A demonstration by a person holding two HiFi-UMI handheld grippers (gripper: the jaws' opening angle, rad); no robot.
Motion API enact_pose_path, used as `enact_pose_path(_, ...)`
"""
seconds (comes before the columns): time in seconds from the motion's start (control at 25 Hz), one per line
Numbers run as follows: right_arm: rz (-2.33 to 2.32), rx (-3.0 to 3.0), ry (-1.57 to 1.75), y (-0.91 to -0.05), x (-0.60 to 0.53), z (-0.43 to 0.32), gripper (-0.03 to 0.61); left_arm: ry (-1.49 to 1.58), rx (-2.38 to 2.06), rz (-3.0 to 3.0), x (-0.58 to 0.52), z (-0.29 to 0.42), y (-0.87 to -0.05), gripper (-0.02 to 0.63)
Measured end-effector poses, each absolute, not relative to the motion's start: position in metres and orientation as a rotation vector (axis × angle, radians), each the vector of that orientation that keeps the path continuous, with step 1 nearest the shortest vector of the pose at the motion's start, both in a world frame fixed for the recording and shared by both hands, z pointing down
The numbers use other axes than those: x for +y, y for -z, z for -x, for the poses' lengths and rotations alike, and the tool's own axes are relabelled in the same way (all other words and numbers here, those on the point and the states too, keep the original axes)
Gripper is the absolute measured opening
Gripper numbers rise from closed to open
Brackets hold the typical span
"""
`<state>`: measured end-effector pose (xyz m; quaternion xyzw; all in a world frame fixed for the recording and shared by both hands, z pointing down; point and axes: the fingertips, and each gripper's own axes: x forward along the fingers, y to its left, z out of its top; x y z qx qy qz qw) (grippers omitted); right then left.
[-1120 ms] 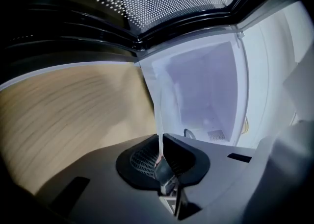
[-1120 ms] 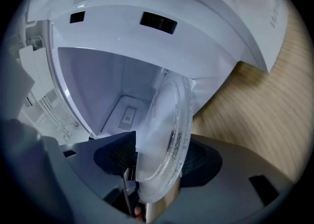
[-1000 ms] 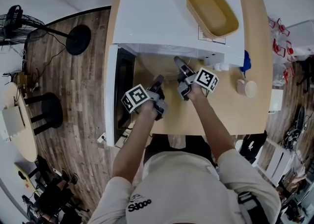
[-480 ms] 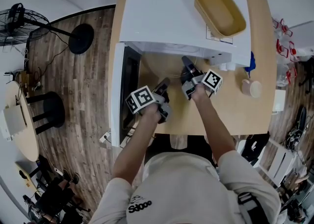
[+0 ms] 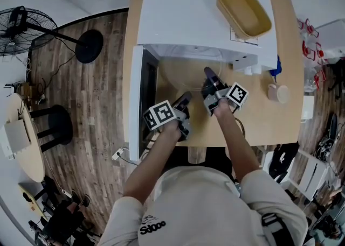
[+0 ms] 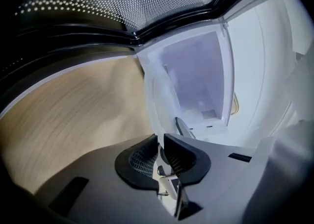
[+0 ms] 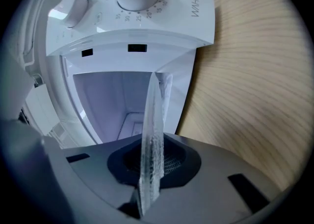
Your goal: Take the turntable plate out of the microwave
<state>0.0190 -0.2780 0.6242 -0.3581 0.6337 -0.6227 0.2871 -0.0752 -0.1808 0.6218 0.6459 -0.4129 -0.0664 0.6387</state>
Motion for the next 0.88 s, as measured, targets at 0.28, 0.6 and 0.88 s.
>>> enact_pose_path(0.28,0.979,1.674,1.579,-0.605,-0.253,-0.022,0.025,0.113,-0.899,-1.536,-0.161,0.078,-0.607,0.048)
enact_pose_path(0.6,0.998,1.613,1.527,-0.595,-0.209,-0.040,0.025,0.067,-0.843,-1.614,-0.124,0.062,-0.595,0.052)
enact_pose_path(0.88,0.978,1.646,1.484,-0.566,-0.177,-0.071,0.025,0.102,-0.833,-1.696,-0.090,0.033,-0.569,0.057)
